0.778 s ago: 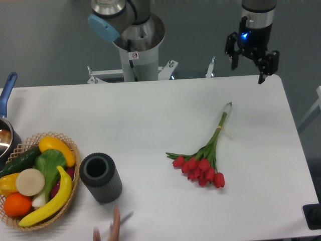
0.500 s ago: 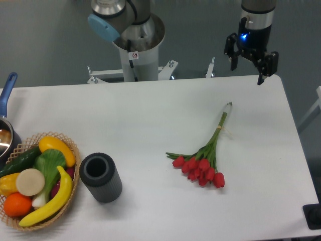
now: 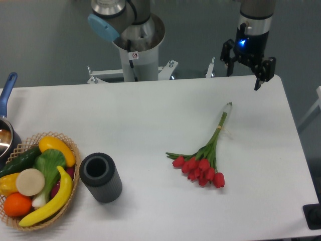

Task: Pick up the flowers from the table
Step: 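Move the open gripper over the tulip stems near the tie, then lower the open gripper around the tulip stems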

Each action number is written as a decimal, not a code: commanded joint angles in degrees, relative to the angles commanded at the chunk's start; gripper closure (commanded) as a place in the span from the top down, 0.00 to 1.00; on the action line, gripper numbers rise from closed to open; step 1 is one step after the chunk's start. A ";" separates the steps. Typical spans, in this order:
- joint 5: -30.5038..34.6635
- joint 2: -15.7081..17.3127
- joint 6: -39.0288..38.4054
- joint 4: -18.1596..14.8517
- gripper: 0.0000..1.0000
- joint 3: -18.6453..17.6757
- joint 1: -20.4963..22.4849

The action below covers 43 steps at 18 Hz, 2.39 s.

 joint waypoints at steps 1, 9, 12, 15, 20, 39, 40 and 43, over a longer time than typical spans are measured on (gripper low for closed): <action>-0.18 -0.61 -2.64 0.36 1.00 0.00 -0.52; -0.09 -4.74 -13.73 2.64 1.00 0.00 -5.10; -0.01 -6.33 -16.54 3.96 1.00 -0.09 -6.59; 0.35 -8.52 -19.27 6.68 1.00 -0.53 -7.74; 0.35 -11.43 -19.10 7.74 1.00 -0.36 -8.09; 4.83 -20.92 -19.36 7.83 1.00 1.23 -11.08; 4.83 -21.10 -19.36 7.83 1.00 1.23 -11.08; 4.83 -21.54 -19.45 7.74 1.00 1.05 -11.08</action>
